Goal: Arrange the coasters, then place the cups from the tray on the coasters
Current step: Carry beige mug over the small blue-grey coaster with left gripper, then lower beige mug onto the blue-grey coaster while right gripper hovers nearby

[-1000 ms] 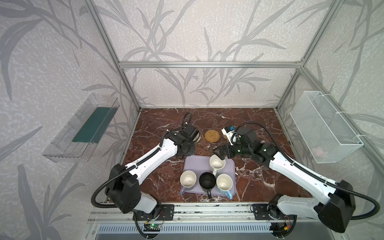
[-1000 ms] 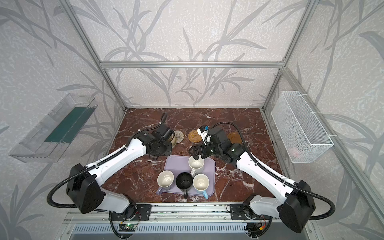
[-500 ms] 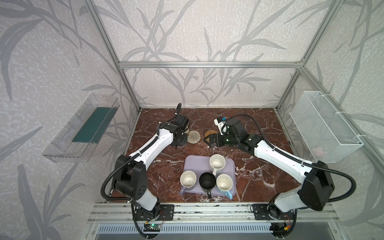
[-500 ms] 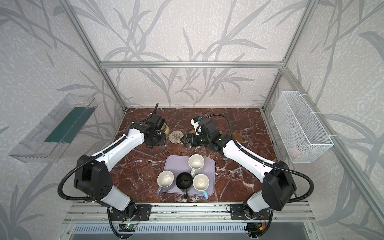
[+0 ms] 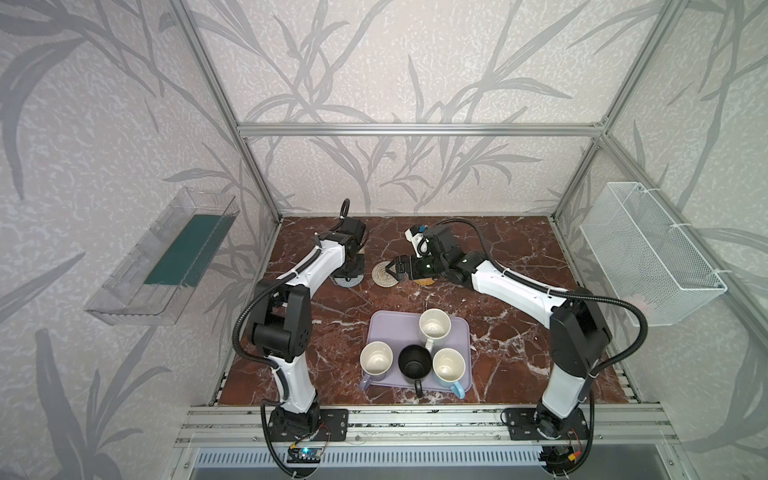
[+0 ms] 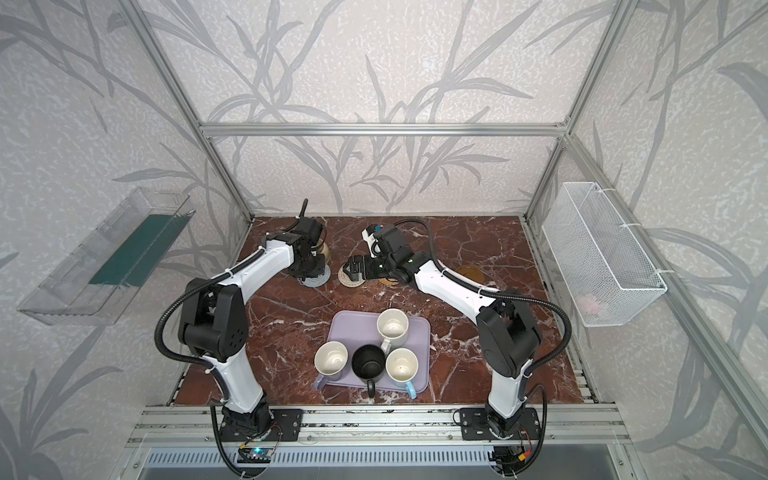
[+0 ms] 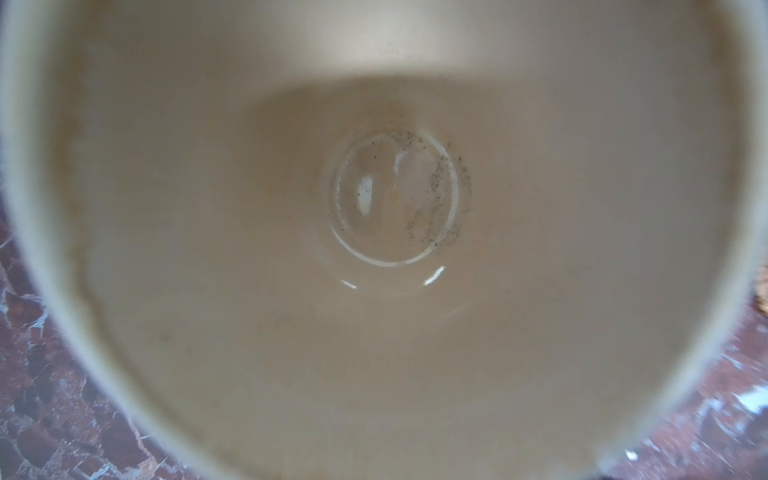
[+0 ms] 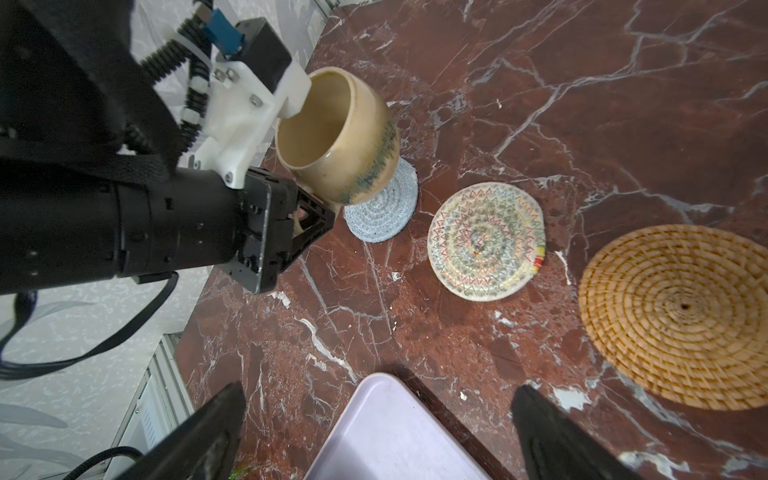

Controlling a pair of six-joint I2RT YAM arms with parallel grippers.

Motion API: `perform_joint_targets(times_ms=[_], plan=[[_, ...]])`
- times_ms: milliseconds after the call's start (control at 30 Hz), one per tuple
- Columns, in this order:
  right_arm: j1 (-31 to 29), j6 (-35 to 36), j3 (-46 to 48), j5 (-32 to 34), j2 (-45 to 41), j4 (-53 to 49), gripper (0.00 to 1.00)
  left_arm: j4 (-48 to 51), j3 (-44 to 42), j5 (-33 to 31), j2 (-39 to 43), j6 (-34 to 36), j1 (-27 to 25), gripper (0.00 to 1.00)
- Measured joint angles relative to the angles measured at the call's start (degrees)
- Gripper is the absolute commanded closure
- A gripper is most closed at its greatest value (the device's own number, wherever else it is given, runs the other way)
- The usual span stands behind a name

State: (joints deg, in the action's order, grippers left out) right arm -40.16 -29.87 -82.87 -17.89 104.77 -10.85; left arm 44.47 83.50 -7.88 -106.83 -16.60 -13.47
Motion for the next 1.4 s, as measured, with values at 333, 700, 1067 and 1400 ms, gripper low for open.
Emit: perform_joint_targets(times_ms=[333, 700, 1067, 1400], plan=[[0.0, -0.4, -0.7, -0.9, 1.4, 0.5, 0.01, -2.2, -0.9, -2.1, -1.3, -0.2, 0.3, 1.0], [0.0, -0.5, -0.5, -1.6, 1.4, 1.6, 0.01, -4.3, -3.3, -2.1, -1.5, -1.6, 0.8, 1.0], [0.0, -0.6, -0.5, -1.7, 1.4, 1.8, 0.01, -6.3, -5.5, -0.9, -1.6, -2.6, 0.9, 1.0], [-0.2, -1.0, -0.5, -2.2, 1.9, 2.7, 0.01, -7.6, -6.4, -1.0, -1.6, -3.6, 0.9, 1.0]])
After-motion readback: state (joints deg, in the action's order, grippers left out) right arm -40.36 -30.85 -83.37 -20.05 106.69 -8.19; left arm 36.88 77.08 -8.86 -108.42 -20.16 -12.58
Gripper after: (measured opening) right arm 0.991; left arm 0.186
